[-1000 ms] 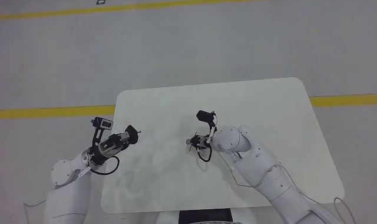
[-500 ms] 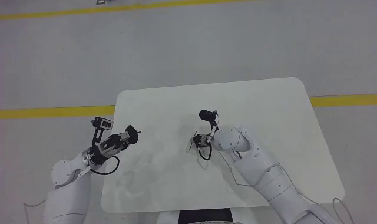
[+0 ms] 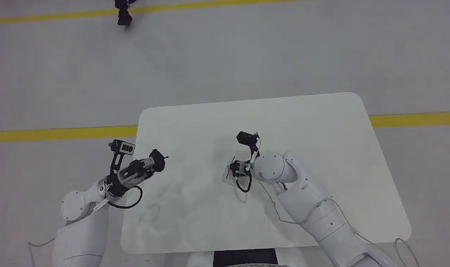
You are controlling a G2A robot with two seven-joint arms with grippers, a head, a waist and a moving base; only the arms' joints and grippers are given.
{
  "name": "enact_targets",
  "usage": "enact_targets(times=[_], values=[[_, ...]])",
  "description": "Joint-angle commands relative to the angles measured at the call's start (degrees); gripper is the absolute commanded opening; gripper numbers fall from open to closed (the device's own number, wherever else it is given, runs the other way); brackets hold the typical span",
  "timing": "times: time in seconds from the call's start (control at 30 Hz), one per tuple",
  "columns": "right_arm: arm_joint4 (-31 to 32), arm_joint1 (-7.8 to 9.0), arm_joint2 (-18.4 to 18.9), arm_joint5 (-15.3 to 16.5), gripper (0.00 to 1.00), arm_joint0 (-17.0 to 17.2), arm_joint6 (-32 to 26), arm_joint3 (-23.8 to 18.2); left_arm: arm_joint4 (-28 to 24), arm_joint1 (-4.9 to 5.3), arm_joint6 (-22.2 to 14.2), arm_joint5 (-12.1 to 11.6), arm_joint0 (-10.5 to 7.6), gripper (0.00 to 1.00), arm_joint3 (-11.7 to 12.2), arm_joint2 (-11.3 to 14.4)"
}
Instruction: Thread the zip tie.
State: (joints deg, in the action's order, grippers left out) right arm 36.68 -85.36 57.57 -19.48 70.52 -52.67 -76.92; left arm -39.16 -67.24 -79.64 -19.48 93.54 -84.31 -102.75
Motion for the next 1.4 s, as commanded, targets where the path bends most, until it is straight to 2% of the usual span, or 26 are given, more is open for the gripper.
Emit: enact_targets(times=[0.0,0.53,0.67,0.73,0.83,1.1,1.27,1.37], values=[[0.1,-0.2,-0.1,0.0,0.15,-0.2,0.1,0.4,0.0,0.0,0.0,0.0,0.0,0.0,0.0,0.0],[0.1,-1.69,-1.0,0.0,0.15,-1.6,1.0,4.0,0.0,0.0,0.0,0.0,0.0,0.0,0.0,0.0],[-0.2,-1.97,-1.1,0.0,0.09,-1.9,1.2,4.7,0.0,0.0,0.0,0.0,0.0,0.0,0.0,0.0],[-0.4,-2.05,-1.0,0.0,0.0,-2.0,1.4,4.9,0.0,0.0,0.0,0.0,0.0,0.0,0.0,0.0],[-0.7,-2.08,-0.7,0.0,0.0,-2.1,1.3,5.0,0.0,0.0,0.0,0.0,0.0,0.0,0.0,0.0],[0.1,-0.94,2.6,0.0,0.0,0.3,-0.3,1.0,0.0,0.0,0.0,0.0,0.0,0.0,0.0,0.0],[-0.3,0.06,5.4,0.0,0.0,2.9,-1.9,-3.3,0.0,0.0,0.0,0.0,0.0,0.0,0.0,0.0],[-3.1,0.71,8.0,1.8,0.0,4.7,-2.5,-6.5,0.0,0.0,0.0,0.0,0.0,0.0,0.0,0.0]])
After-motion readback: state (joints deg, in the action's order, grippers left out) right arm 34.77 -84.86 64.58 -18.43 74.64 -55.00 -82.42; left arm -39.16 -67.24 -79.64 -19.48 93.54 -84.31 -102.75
